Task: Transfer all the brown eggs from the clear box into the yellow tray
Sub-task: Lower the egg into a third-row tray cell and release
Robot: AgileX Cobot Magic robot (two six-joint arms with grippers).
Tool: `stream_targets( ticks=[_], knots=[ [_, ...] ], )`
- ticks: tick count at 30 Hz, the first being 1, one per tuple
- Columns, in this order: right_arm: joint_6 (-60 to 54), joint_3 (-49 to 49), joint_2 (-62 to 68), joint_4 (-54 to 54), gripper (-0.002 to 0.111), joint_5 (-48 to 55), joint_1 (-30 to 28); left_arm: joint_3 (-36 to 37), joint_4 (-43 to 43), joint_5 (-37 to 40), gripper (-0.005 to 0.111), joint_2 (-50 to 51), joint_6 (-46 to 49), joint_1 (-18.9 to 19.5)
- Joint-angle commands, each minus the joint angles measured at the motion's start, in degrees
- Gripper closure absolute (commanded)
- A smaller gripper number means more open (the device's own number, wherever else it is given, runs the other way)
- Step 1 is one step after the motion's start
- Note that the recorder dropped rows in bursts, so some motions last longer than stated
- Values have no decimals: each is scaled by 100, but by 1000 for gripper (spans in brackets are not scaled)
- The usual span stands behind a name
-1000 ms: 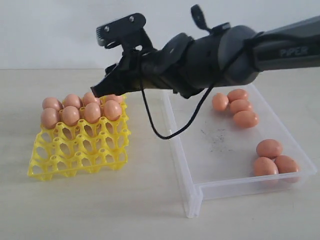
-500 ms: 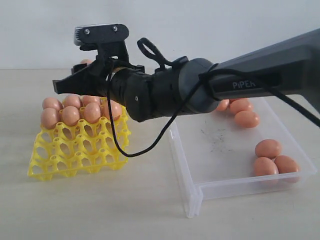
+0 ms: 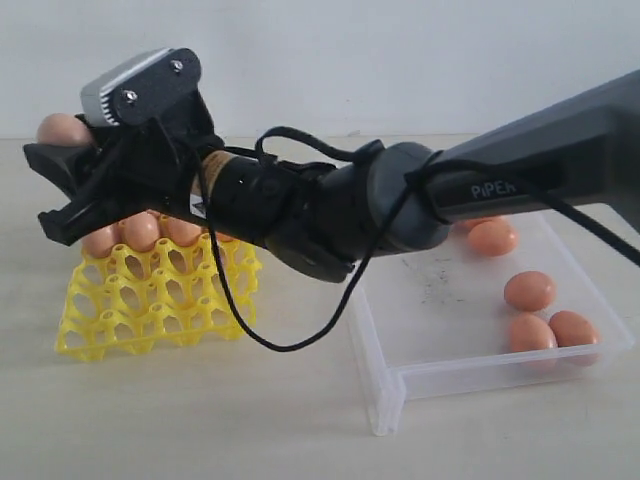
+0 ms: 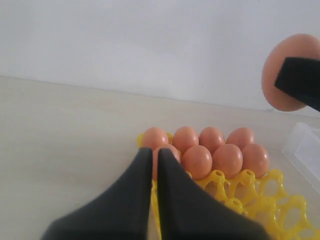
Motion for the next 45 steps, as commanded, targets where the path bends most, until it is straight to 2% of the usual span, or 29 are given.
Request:
stream_targets(
  ticks=[1, 4, 6, 12, 17, 33, 45],
  knots=[
    [-411, 581, 82, 1170, 108, -1367, -202, 19, -670, 158, 103, -46, 366, -16],
    [-243, 630, 537, 1441, 108, -1834, -324, 19, -1888, 285, 103, -46, 1196, -16],
    [-255, 290, 1043, 1065, 108, -1591, -405, 19, -2216, 285, 103, -46, 1394, -16],
    [1003, -1260, 2019, -661, 108, -1086, -428, 19, -2139, 285, 103, -46, 1394, -16],
    [1168, -1655, 2219, -1232, 108, -301, -393, 19, -2139, 285, 103, -46, 1394, -16],
    [1672, -2448, 2679, -1557, 108, -38, -289, 19, -2118, 285, 103, -46, 1394, -16],
    [1672, -2458, 2700, -1582, 108, 93, -289, 19, -2118, 285, 103, -46, 1394, -16]
  ],
)
